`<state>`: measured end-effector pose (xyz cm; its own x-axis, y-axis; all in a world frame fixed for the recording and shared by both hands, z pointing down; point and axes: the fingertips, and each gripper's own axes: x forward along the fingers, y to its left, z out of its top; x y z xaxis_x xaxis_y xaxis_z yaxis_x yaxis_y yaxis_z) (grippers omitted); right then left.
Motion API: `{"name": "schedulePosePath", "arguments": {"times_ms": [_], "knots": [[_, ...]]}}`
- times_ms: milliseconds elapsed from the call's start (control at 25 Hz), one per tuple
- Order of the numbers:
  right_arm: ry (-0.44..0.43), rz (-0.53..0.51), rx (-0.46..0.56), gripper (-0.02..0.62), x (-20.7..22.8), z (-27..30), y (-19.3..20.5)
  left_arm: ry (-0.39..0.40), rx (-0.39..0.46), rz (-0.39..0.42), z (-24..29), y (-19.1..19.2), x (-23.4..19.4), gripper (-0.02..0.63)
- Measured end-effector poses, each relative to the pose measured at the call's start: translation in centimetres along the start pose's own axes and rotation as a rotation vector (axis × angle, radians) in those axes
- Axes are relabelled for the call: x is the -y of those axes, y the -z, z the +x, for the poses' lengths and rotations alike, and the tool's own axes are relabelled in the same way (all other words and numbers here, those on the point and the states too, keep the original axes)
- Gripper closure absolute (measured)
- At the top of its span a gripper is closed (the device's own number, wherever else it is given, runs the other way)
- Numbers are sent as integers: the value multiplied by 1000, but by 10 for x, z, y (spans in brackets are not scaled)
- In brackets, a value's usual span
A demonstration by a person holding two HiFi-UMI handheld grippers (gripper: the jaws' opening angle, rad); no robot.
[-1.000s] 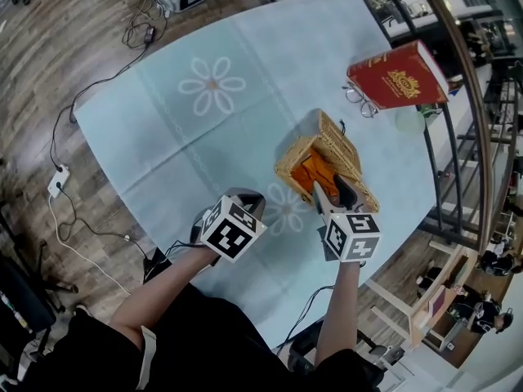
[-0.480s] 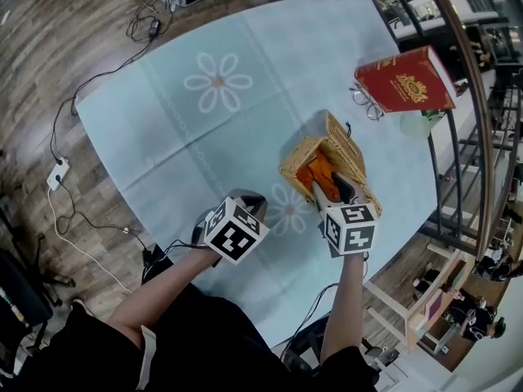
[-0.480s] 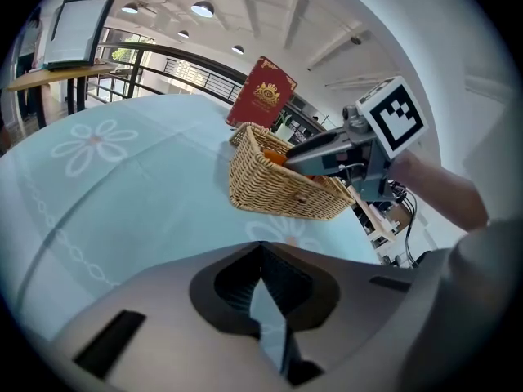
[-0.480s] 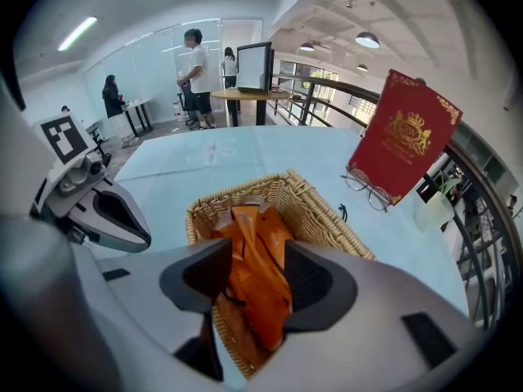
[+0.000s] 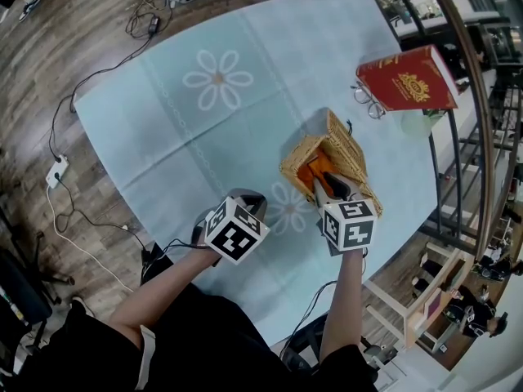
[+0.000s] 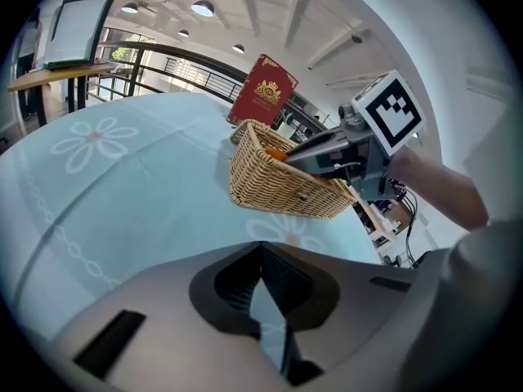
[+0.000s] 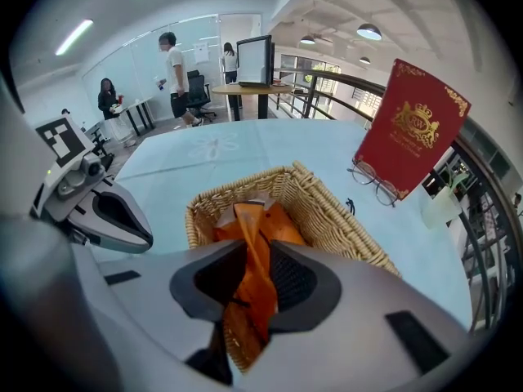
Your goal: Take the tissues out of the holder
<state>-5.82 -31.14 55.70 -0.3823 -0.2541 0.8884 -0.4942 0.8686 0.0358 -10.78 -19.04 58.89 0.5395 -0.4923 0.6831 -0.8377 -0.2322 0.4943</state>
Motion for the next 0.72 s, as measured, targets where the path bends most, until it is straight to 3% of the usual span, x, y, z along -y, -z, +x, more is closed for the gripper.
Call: {"name": "schedulePosePath", "arguments": {"times_ms": [360,720], "knots": [[-8,-5,-19,568,0,5,4,-10,-35,-12,6,6,-3,600],[14,50,15,581,0,2,4,-13,-34,-57,5,7,-6,600]]}}
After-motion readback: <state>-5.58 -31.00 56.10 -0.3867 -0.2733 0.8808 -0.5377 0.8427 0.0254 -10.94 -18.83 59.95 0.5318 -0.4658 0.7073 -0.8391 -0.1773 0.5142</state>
